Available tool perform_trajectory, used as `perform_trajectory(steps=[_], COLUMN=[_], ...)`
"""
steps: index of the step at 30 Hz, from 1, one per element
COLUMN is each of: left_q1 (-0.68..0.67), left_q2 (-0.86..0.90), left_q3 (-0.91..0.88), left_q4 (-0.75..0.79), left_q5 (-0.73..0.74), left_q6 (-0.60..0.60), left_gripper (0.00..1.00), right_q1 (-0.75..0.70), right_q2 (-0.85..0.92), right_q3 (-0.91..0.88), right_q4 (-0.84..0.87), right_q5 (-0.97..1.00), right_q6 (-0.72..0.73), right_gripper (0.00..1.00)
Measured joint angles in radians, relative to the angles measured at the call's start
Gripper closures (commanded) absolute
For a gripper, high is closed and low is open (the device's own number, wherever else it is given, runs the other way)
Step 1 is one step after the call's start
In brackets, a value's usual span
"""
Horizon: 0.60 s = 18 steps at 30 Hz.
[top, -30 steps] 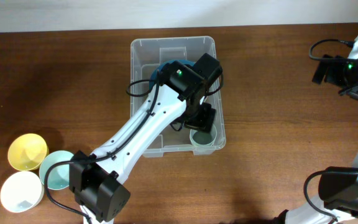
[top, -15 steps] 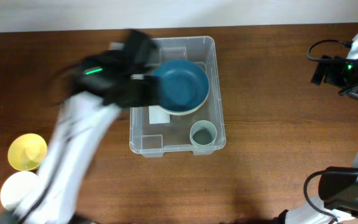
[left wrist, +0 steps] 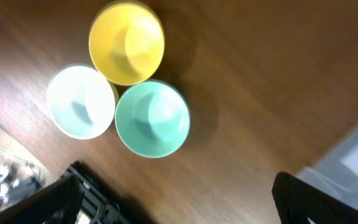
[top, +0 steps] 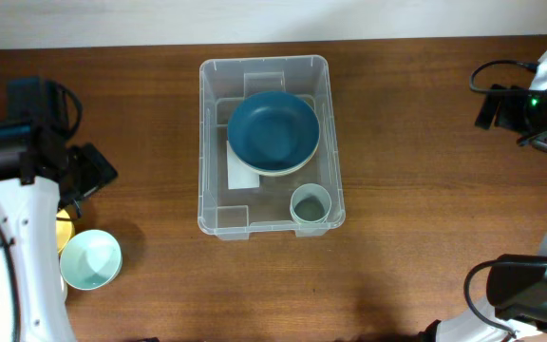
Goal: Pack container
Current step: 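Move the left gripper to the mint-green bowl and grip its rim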
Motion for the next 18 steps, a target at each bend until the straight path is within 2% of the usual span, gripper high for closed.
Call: perform_trajectory(steps=[9, 13, 18], left_q1=[0.037, 0.037, 0.037], left_q2=[0.047, 0.103, 0.192], left_q3=[-0.406, -0.494, -0.528], left_q4=[0.282, 0.383, 0.435], left_q5=[0.022, 0.068, 0.113], left_q6=[-0.003, 0.017, 0.035], left_gripper=[0.01, 0.01, 0.02], right_q1=[0.0, 0.0, 0.0], right_q2=[0.0, 0.0, 0.0], right_q3=[0.0, 0.0, 0.0], right_q4=[0.0, 0.0, -0.001], right_q5=[-0.004, -0.004, -0.004], right_q6=[0.0, 0.0, -0.002], right_gripper=[0.01, 0.01, 0.01])
